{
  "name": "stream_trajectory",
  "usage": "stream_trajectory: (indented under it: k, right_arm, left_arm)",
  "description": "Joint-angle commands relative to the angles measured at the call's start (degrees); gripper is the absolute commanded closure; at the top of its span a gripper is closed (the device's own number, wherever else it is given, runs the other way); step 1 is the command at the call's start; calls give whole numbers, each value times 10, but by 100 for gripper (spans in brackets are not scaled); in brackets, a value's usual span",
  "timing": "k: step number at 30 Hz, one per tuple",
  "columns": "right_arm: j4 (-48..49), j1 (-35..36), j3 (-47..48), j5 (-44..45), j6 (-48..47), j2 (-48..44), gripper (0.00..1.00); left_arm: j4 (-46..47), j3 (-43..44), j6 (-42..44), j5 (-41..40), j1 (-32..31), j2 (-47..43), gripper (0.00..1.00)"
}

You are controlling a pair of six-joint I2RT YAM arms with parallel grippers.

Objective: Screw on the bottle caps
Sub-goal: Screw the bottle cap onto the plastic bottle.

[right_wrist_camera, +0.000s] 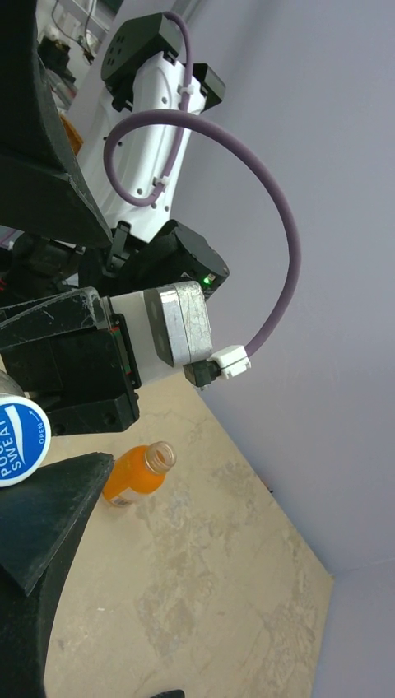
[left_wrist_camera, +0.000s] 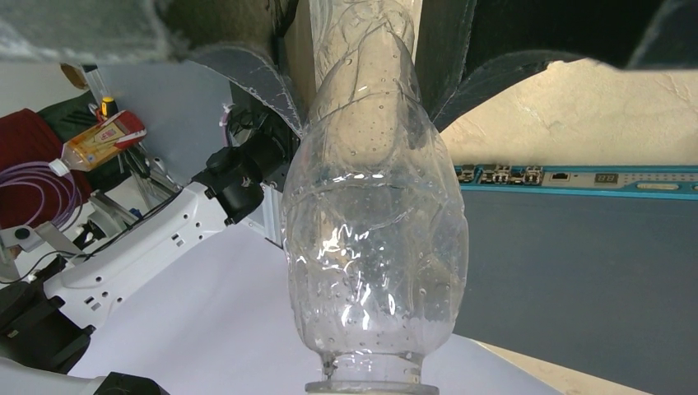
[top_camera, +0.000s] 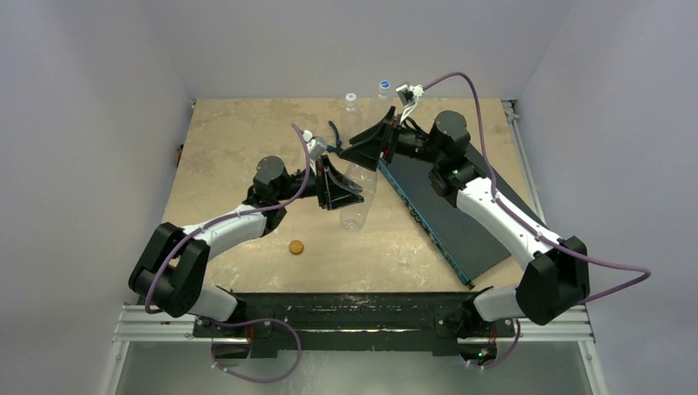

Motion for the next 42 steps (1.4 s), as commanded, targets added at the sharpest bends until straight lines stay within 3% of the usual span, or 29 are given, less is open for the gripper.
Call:
stream_trajectory:
  k: [1,20,30,36,42]
  right_arm:
    - [13,2,5,4,-11,-23,1]
    - [-60,1,-21,27,-56,-88,1]
    - [-114,-7,-32,64,-81,-125,1]
    - [-169,-8,6,141,-104,-105,1]
    - [-117,-6,24,125,-79,-60,1]
  left_arm:
    - [17,-5,-5,-25,8,6,100]
    - [-14,-16,-4,-45,62,-9,100]
    - [-80,10,49,-20,71,-42,100]
    - [-8,-3,14,44,69,-57,100]
    - [52,-6,-31,60,41,-45,100]
